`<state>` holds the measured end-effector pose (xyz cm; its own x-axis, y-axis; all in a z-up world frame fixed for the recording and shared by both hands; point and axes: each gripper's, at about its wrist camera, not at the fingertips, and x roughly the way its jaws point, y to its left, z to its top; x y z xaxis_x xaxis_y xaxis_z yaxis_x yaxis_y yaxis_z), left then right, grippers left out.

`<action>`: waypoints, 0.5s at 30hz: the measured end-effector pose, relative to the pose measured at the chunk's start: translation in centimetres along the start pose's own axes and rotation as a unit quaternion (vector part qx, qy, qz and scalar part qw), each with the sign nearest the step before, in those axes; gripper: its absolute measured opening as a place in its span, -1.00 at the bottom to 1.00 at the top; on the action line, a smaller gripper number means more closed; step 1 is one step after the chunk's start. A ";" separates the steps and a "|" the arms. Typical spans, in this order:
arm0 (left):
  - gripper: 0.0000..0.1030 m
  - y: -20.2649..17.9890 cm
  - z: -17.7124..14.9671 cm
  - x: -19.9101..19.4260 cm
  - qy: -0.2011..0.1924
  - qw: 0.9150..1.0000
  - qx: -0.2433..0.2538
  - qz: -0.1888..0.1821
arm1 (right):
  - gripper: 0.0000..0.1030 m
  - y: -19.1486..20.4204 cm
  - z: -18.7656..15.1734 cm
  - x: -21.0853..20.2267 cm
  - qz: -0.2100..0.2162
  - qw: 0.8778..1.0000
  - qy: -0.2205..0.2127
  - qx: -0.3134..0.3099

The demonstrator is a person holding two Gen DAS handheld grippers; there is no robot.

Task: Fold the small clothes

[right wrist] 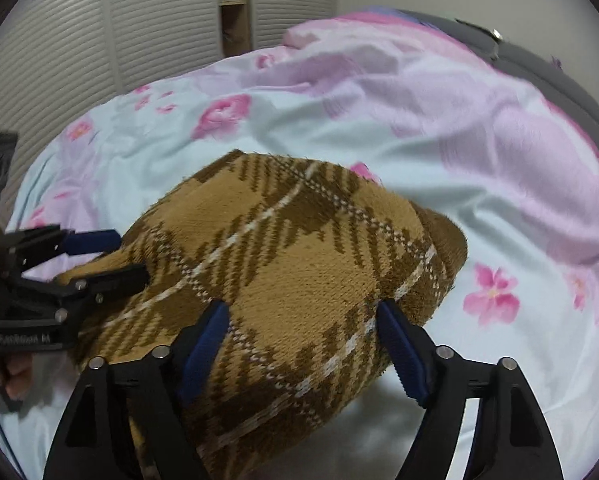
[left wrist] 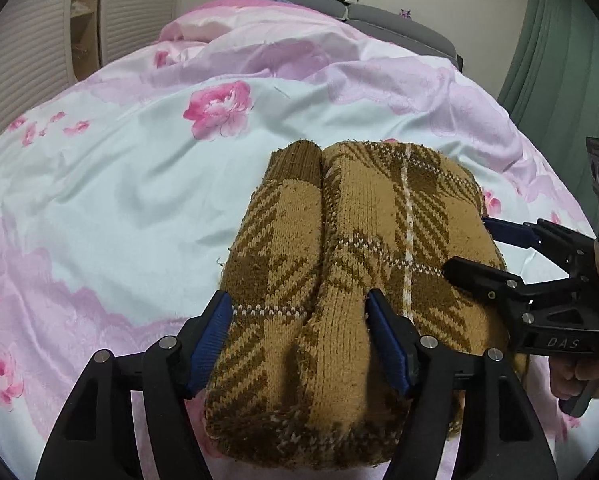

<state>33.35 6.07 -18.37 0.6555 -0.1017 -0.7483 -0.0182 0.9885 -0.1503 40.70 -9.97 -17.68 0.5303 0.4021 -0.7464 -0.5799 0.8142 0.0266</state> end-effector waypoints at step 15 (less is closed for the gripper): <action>0.46 4.4 -3.2 -4.3 0.008 0.992 -0.110 -0.057 | 0.58 -1.5 -7.3 -6.5 0.089 0.967 -0.055 0.234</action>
<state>28.03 10.46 -17.92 0.6508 -0.2155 -0.7280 -0.1093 0.9223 -0.3708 33.63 -16.89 -17.66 0.5251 0.5740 -0.6283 -0.3381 0.8182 0.4649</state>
